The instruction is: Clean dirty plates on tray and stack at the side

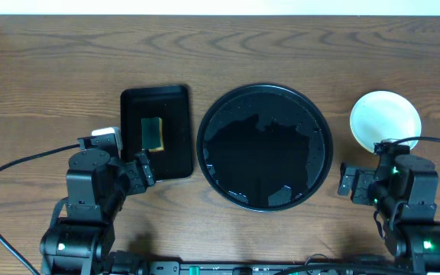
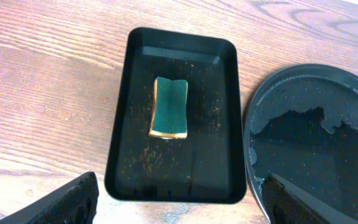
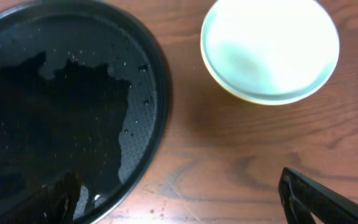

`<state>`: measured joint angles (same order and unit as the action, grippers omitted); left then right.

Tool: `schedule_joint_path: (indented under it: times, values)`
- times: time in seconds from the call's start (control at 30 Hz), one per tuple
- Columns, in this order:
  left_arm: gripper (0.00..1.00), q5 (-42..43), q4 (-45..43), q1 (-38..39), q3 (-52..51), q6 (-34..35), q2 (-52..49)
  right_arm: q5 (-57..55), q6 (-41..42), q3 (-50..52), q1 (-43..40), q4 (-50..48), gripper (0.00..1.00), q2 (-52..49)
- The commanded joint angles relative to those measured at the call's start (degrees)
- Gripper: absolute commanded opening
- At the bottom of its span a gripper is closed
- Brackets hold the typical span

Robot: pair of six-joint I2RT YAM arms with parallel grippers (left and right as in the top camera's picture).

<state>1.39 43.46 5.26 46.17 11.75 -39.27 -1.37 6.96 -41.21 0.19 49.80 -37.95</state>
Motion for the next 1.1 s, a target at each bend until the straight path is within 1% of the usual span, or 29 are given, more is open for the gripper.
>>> schedule_joint_path:
  times: [0.0, 0.1, 0.2, 0.33, 0.43, 0.57, 0.67, 0.8, 1.07]
  values:
    - [0.84, 0.5, 0.0, -0.1, -0.5, -1.0, 0.0, -0.2, -2.2, 1.7, 0.4, -3.0, 0.99, 4.4]
    - [0.84, 0.5, 0.0, -0.1, -0.5, -1.0, 0.0, 0.8, -3.0, 6.8, 0.9, -11.3, 0.99, 10.8]
    - [0.84, 0.5, 0.0, -0.1, -0.5, -1.0, 0.0, 0.9, -3.0, 16.3, 2.4, -23.5, 0.99, 20.4]
    - [0.84, 0.5, 0.0, -0.1, -0.5, -1.0, 0.0, 2.3, -2.8, 26.6, 3.9, -36.6, 0.99, 29.6]
    - [0.84, 0.5, 0.0, -0.1, -0.5, -1.0, 0.0, 2.5, -2.8, 32.6, 4.3, -45.0, 0.99, 33.8]
    - [0.84, 0.5, 0.0, -0.1, -0.5, -1.0, 0.0, 2.2, -3.3, 37.7, 4.4, -52.2, 0.99, 36.4]
    - [0.84, 0.5, 0.0, -0.1, -0.5, -1.0, 0.0, 2.3, -5.6, 40.9, 4.4, -53.4, 0.99, 37.5]
    - [0.84, 0.5, 0.0, -0.1, -0.5, -1.0, 0.0, 2.2, -9.9, 40.9, 4.4, -45.9, 0.99, 37.7]
    - [0.84, 0.5, 0.0, -0.1, -0.5, -1.0, 0.0, 2.1, -10.5, 40.9, 4.3, -45.5, 0.99, 37.5]
